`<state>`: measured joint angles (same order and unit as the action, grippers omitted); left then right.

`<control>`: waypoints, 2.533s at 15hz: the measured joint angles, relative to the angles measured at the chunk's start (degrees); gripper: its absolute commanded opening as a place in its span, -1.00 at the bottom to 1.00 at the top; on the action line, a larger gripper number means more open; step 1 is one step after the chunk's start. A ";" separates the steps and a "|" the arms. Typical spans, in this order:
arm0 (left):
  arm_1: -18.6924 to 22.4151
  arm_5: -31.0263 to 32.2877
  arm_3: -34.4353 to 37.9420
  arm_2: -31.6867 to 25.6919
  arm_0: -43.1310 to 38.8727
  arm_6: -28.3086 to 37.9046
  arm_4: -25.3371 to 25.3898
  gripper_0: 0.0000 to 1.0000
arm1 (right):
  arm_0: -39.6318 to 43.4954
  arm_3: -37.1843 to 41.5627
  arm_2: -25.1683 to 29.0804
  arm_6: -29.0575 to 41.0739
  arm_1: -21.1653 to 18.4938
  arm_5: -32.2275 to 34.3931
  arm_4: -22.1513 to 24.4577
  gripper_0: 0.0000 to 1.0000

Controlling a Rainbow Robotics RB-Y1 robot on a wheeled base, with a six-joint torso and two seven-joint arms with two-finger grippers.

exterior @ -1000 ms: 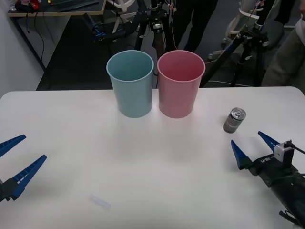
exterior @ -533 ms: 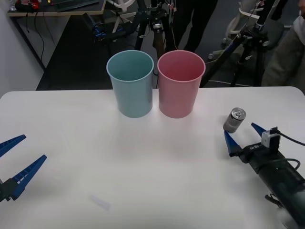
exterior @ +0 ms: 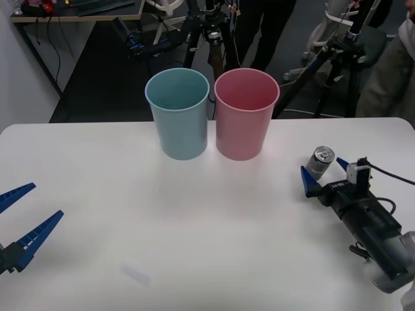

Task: Grasp the object on the table and drop it into the matching bin: aluminum can to the light blue bin, PET bottle to the pink bin.

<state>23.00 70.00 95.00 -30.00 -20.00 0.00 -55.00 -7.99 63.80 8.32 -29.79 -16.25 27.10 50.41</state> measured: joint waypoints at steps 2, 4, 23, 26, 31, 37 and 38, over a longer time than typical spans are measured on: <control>0.00 0.00 0.00 0.00 0.00 0.00 0.00 1.00 | -1.66 -1.63 -0.18 -0.20 0.06 -0.84 -0.22 1.00; 0.00 0.00 0.00 0.00 0.00 0.00 0.00 1.00 | -3.23 -3.27 -0.64 -0.45 0.07 -1.61 -0.76 1.00; 0.00 0.00 0.00 0.00 0.00 0.00 0.00 1.00 | -6.71 -7.30 -1.29 -1.21 0.00 -2.08 -1.45 -1.00; 0.00 0.00 0.00 0.00 0.00 0.00 0.00 1.00 | -6.71 -7.28 -1.34 -1.23 0.00 -1.90 -1.48 -1.00; 0.00 0.00 0.00 0.00 0.00 0.00 0.00 1.00 | -5.88 -4.86 -1.30 -0.84 0.00 -1.41 -1.26 -1.00; 0.00 0.00 0.00 0.00 0.00 0.00 0.00 1.00 | 1.13 8.71 -3.94 0.43 -0.19 -1.41 -0.13 -1.00; 0.00 0.00 0.00 0.00 0.00 0.00 0.00 1.00 | 2.82 11.84 -5.06 0.76 -0.50 -1.36 -0.07 -1.00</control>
<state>23.00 70.00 95.00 -30.00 -20.00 0.00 -55.00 -5.17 75.65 3.27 -29.03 -16.75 25.73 50.33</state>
